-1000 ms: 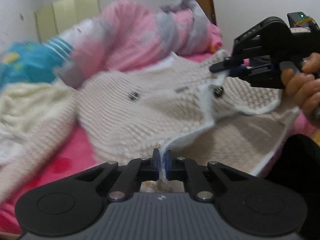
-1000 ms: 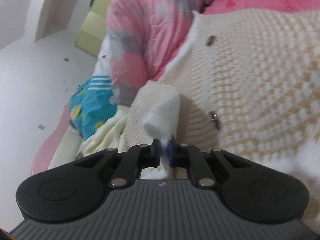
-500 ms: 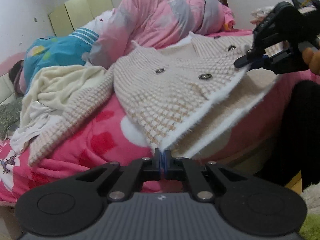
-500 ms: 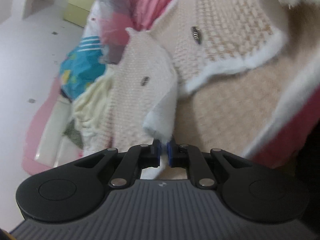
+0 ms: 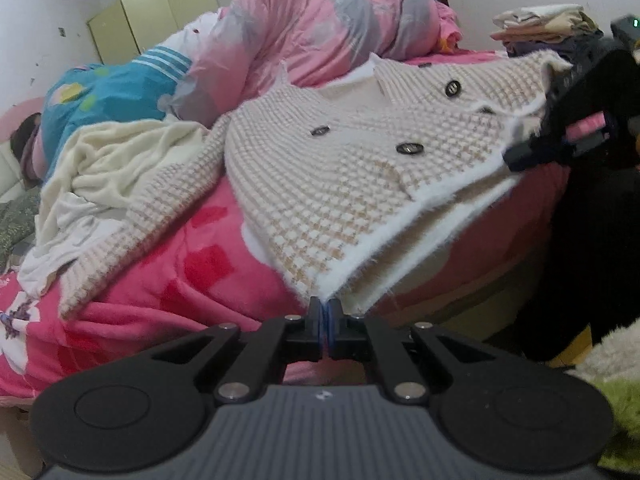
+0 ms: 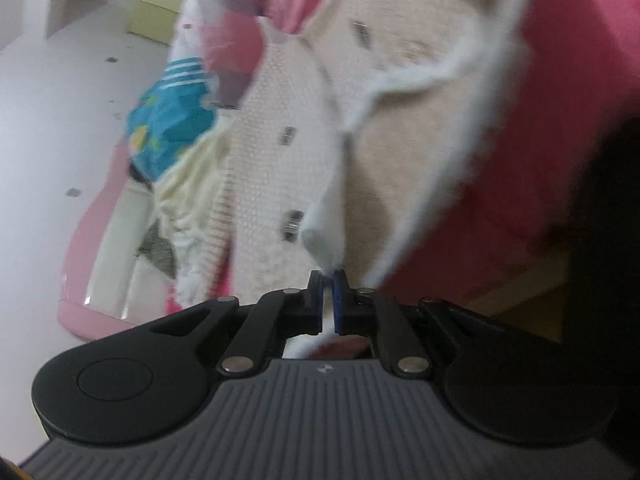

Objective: Fold clothes

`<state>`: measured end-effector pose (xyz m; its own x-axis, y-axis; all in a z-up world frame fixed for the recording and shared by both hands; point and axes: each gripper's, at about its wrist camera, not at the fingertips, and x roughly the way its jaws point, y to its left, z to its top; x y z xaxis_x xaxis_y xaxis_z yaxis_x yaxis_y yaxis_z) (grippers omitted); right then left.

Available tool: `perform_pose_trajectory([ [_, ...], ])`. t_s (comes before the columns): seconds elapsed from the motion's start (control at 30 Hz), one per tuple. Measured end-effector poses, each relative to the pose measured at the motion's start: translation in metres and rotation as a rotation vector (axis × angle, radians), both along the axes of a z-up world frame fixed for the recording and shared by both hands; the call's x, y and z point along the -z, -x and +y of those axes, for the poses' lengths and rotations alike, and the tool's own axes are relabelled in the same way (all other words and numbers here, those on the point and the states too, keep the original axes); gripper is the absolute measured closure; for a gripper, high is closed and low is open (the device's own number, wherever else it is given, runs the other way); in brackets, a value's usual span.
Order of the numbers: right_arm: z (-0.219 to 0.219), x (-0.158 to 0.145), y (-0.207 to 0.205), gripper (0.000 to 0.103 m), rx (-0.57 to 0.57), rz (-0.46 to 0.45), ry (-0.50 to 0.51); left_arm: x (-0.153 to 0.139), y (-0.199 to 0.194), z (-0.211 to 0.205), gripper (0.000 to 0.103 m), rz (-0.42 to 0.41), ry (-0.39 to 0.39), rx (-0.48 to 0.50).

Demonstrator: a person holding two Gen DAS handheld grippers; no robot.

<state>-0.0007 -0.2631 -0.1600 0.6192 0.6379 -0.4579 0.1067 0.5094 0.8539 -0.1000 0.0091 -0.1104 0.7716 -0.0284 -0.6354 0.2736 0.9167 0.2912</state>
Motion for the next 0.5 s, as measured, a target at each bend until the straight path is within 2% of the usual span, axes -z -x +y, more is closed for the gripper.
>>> perform_pose_trajectory([
  [0.1, -0.009, 0.018, 0.003, 0.101, 0.029, 0.065, -0.038, 0.005, -0.005, 0.008, 0.098, 0.103, 0.082, -0.001],
  [0.2, -0.013, 0.009, 0.01, 0.098, 0.031, -0.008, -0.08, -0.001, -0.006, 0.028, 0.084, 0.15, 0.227, -0.009],
  [0.27, -0.017, -0.002, 0.013, 0.097, 0.026, -0.062, -0.074, -0.007, -0.007, 0.041, 0.066, 0.148, 0.318, -0.023],
  [0.37, -0.021, -0.019, 0.019, 0.095, 0.027, -0.123, -0.013, -0.013, -0.012, 0.06, 0.054, 0.154, 0.467, -0.062],
  [0.5, -0.025, -0.033, 0.01, 0.077, 0.058, -0.159, 0.111, -0.005, -0.035, 0.081, 0.051, 0.222, 0.673, -0.123],
])
